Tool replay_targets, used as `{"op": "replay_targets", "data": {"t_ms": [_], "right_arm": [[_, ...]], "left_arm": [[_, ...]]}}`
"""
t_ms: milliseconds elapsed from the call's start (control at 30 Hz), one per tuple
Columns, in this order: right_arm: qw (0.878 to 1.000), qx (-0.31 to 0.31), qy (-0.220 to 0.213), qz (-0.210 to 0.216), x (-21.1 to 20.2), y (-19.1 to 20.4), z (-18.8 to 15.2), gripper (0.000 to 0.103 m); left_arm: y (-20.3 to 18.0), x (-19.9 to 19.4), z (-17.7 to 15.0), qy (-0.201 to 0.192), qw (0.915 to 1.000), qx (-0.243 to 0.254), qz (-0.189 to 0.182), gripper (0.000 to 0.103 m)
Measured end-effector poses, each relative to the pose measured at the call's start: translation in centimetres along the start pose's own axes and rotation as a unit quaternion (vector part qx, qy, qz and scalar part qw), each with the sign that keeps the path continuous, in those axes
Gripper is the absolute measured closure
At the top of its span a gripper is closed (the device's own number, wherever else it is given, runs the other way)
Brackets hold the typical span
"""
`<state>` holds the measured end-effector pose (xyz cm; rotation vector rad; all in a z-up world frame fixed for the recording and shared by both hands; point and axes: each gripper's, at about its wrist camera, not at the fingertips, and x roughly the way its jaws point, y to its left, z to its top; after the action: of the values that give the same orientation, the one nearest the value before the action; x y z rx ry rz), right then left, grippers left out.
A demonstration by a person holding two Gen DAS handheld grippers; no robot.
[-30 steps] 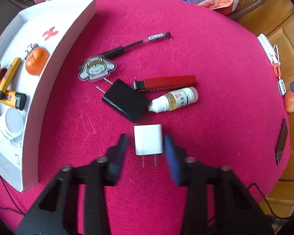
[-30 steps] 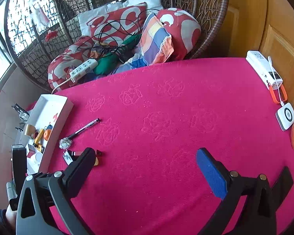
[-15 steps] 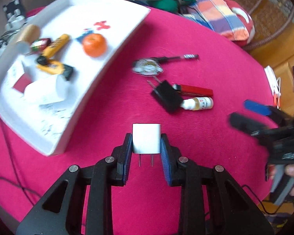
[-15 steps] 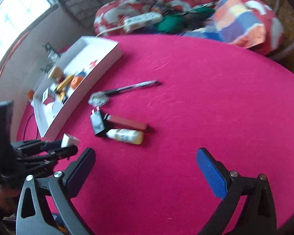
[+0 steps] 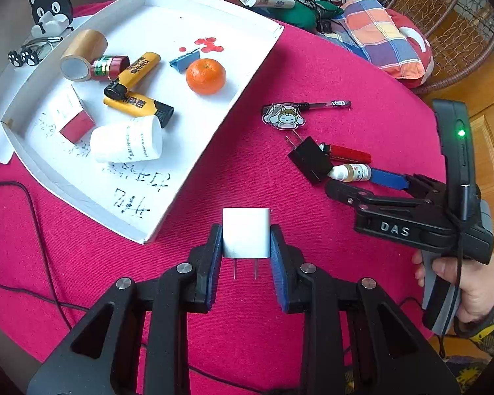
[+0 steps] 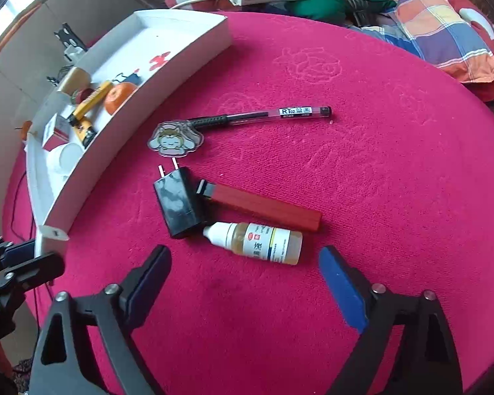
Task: Organize rigid objects
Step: 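Grasp the white dropper bottle with the right tool while the left tool holds the plug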
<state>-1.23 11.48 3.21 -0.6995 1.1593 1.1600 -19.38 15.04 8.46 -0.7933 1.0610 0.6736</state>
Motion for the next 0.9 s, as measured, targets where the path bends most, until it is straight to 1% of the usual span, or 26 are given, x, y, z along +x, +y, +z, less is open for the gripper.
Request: {"op": "replay_targets", "data": {"t_ms": [33, 233, 267, 333, 400, 500, 567, 633, 700, 800, 900], "right_arm": [[1.000, 0.003, 0.001, -0.006, 0.2, 0.1, 0.0, 0.025], [1.000, 0.014, -0.004, -0.020, 0.5, 0.5, 0.4, 0.027], [1.000, 0.010, -0.004, -0.027, 0.6, 0.8, 0.5, 0.029], [0.999, -0.002, -0.009, -0.043, 0.6, 1.1, 0.5, 0.039], [0.999, -0.004, -0.009, -0.040, 0.4, 1.1, 0.3, 0.040], [1.000, 0.009, -0.008, -0.027, -0.3, 0.3, -0.3, 0.040], [0.999, 0.022, -0.018, -0.017, -1.6, -0.5, -0.9, 0.040], [0.999, 0.032, -0.034, -0.009, -3.3, -1.2, -1.1, 0.040], [0.997, 0.037, -0.061, -0.001, -5.7, -1.6, -1.3, 0.040], [0.993, 0.028, -0.112, 0.005, -9.7, -1.4, -1.1, 0.040], [0.984, 0.021, -0.174, 0.011, -14.3, -0.6, -0.8, 0.040]], "left_arm": [[0.2, -0.2, 0.0, -0.001, 1.0000, 0.000, -0.001, 0.076], [1.2, -1.1, 0.3, -0.006, 1.0000, 0.003, -0.002, 0.076], [1.3, -1.1, 0.3, -0.006, 1.0000, 0.004, -0.002, 0.076], [1.4, -1.2, 0.3, -0.006, 1.0000, 0.005, -0.003, 0.076], [1.4, -1.3, 0.4, -0.007, 0.9999, 0.006, -0.004, 0.076], [1.0, -1.6, 0.8, -0.016, 0.9998, 0.011, -0.008, 0.076], [0.6, -2.0, 1.2, -0.025, 0.9995, 0.018, -0.012, 0.076], [0.1, -2.4, 1.7, -0.034, 0.9990, 0.026, -0.013, 0.076], [-0.6, -3.3, 2.3, -0.050, 0.9979, 0.037, -0.015, 0.076], [-1.7, -5.3, 3.5, -0.085, 0.9946, 0.057, -0.020, 0.076], [-2.5, -7.8, 4.9, -0.119, 0.9899, 0.073, -0.024, 0.076]]}}
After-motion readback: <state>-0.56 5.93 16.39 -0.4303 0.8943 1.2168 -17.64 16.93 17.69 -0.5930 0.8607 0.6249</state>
